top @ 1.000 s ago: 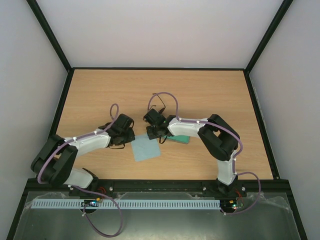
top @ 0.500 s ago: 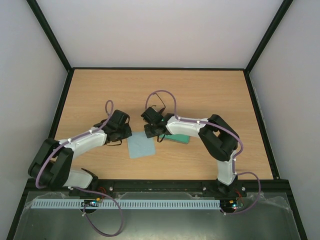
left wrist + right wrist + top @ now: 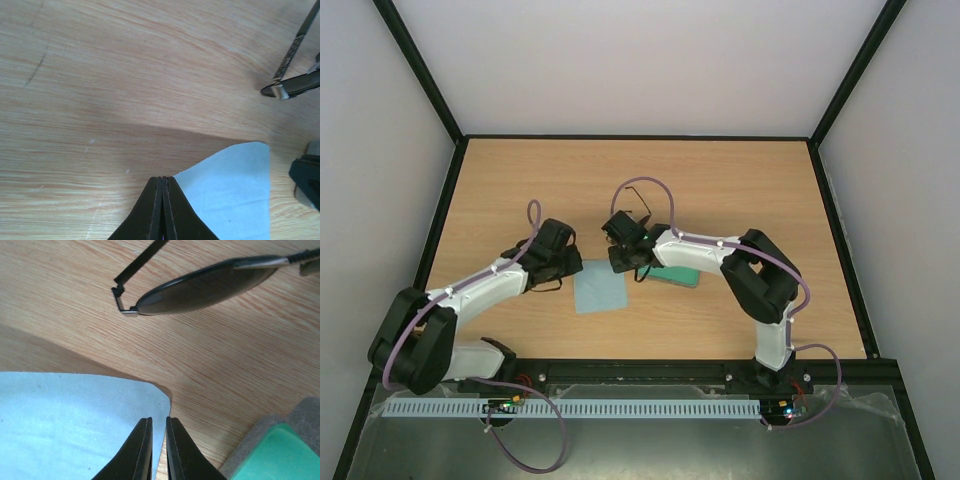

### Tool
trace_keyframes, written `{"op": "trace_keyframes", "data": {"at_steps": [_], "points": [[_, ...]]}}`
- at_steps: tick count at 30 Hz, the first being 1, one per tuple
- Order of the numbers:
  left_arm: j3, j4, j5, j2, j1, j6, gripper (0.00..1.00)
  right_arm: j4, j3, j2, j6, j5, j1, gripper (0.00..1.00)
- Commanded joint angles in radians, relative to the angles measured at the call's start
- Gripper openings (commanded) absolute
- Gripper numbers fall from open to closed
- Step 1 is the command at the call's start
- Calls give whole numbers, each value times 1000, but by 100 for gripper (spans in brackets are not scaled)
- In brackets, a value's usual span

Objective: Organize the sunglasses
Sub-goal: Adjust the glasses cleaning cloth at the center of the board.

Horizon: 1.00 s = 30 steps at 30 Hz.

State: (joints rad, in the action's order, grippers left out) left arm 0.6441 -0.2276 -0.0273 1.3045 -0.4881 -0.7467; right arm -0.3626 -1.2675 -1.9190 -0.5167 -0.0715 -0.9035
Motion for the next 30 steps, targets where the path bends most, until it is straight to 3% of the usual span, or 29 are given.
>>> {"op": "trace_keyframes", "data": {"at_steps": [1, 7, 30], "points": [[-28, -1, 6, 8, 12, 13, 2, -50, -53, -30, 7, 8, -3, 13], [-32, 27, 10, 46, 17, 14, 2, -76, -84, -85, 2, 41, -4, 24], [-46, 79, 28, 102, 26, 23, 2, -85, -116, -169, -5, 68, -10, 20]]}}
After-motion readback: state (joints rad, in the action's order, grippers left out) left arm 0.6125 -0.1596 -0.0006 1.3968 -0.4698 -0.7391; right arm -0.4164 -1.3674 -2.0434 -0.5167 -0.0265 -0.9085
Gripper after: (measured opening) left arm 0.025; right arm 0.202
